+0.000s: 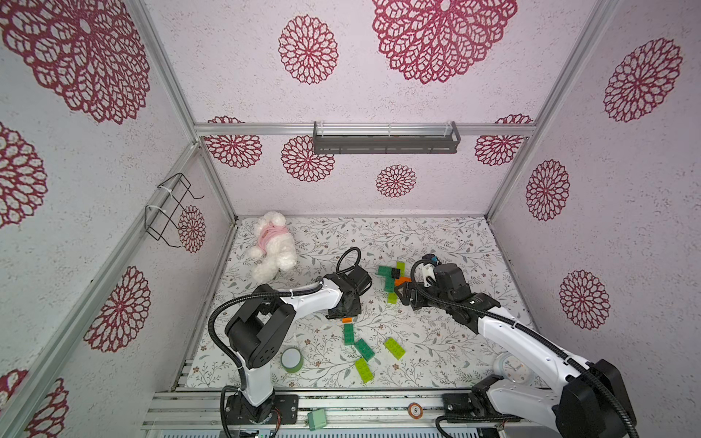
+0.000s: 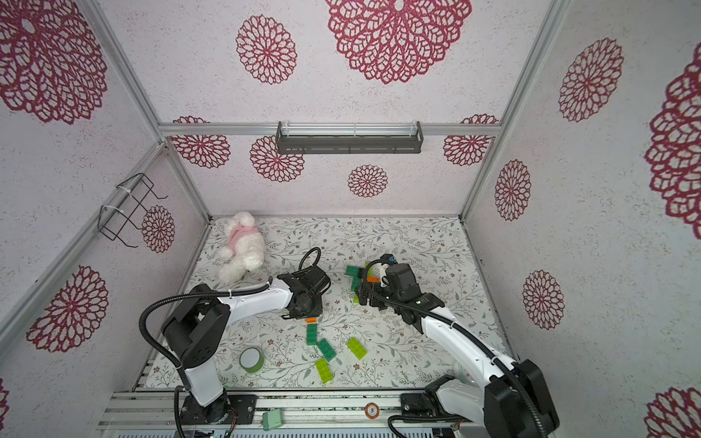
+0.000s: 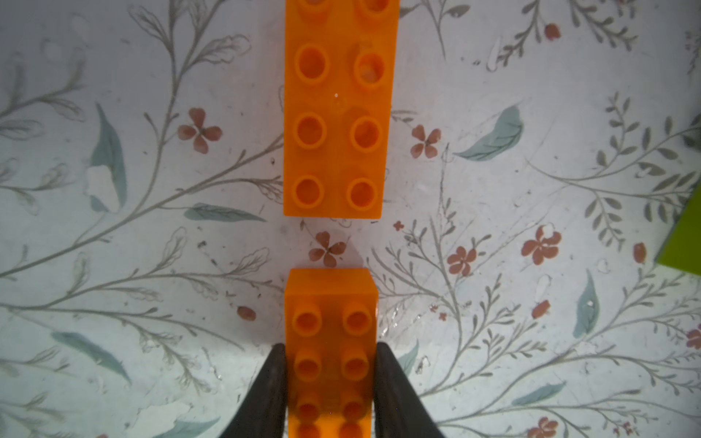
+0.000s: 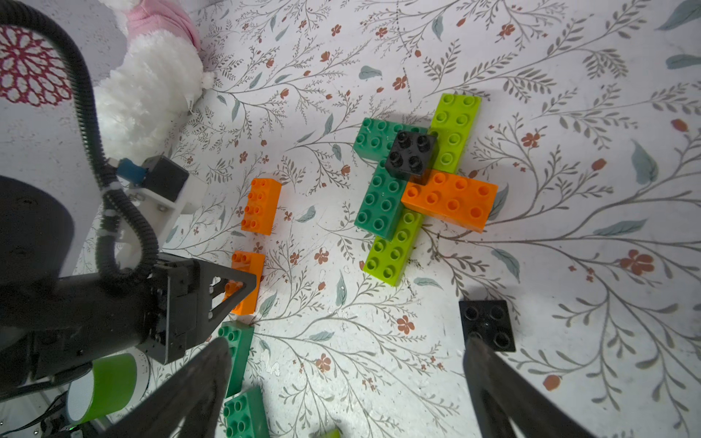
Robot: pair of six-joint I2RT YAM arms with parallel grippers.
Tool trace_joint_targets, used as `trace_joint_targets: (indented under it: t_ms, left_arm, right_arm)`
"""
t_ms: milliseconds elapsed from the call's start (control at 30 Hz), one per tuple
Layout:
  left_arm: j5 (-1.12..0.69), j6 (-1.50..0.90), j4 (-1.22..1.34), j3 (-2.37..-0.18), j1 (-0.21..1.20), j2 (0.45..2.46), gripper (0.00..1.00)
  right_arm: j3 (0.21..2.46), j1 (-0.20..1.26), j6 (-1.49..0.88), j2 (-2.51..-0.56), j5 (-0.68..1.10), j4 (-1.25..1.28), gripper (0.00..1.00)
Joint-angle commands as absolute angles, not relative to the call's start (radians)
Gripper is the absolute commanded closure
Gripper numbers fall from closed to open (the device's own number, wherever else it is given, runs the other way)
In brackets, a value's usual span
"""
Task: Assemble a small pinwheel with lego
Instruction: Assemble the lego brick at the center of the board.
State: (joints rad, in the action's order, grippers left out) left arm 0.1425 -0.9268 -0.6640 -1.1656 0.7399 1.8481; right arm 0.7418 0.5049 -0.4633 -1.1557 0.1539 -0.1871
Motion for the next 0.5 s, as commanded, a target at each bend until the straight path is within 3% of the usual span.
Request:
trace_joint_targets:
  t_ms: [0,467]
  left_arm:
    - [0.142,-0.915,-0.646,-1.178,0.720,1.862,0.72]
    - [0.129,-0.842,-0.638,-1.211,0.683,1.901,0.68]
  right_arm:
    - [0.741,0.501,-0.456,-1.137,0.143,-0.184,0.03]
    - [0.732,0.500,-0.459,-1.156,0.149,-0.178,0.03]
